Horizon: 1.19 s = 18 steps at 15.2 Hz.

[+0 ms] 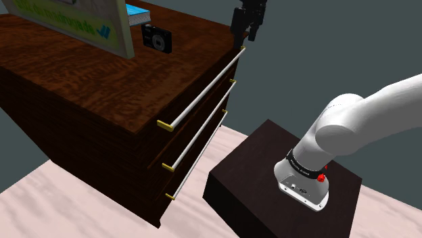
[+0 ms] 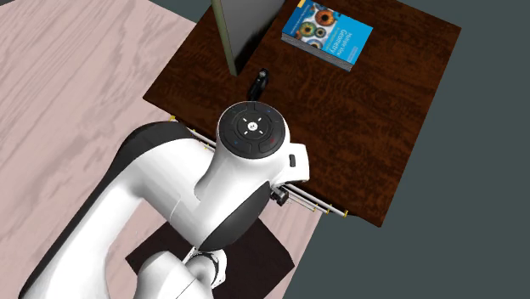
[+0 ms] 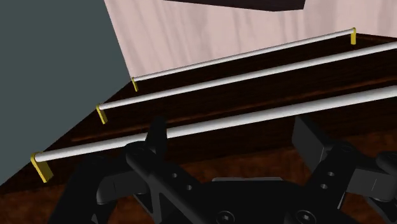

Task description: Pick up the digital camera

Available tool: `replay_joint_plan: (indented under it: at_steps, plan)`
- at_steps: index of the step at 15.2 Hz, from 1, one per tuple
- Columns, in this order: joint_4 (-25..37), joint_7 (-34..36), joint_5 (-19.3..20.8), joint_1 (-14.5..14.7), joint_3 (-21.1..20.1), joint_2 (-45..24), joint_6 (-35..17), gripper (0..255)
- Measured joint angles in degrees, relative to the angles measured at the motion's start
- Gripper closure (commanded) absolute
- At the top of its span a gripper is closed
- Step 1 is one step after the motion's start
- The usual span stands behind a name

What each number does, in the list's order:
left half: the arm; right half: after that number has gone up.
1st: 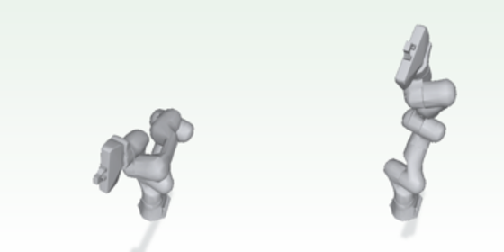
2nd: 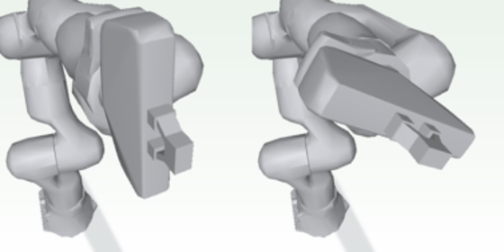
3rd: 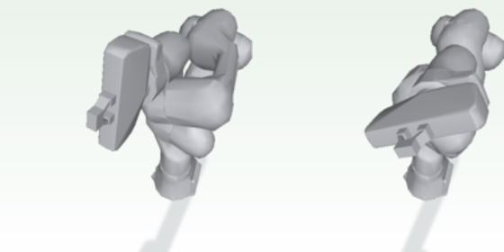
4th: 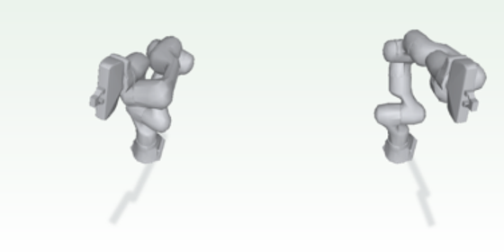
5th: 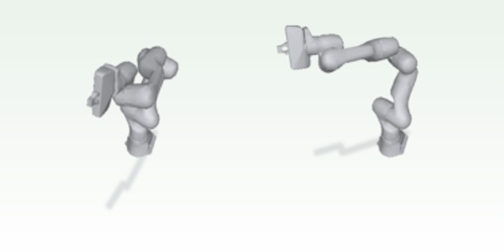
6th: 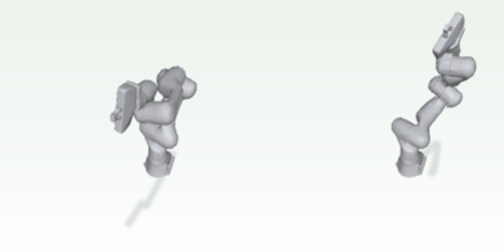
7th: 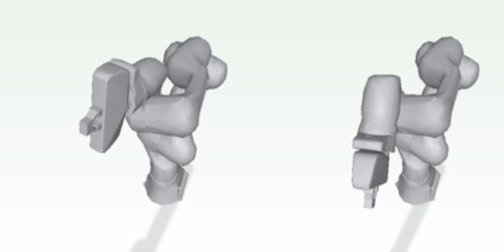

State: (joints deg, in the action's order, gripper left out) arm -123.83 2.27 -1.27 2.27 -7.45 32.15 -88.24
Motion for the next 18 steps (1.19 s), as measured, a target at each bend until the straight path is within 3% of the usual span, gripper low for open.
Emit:
replay_joint_plan:
  at_steps: [8, 18]
  plan:
    - [14.2, 3.3, -0.9, 2.1, -5.2, -15.1, -1.9, 0]
    - [38.5, 7.7, 2.8, 5.9, -10.8, -35.9, 0.8, 0]
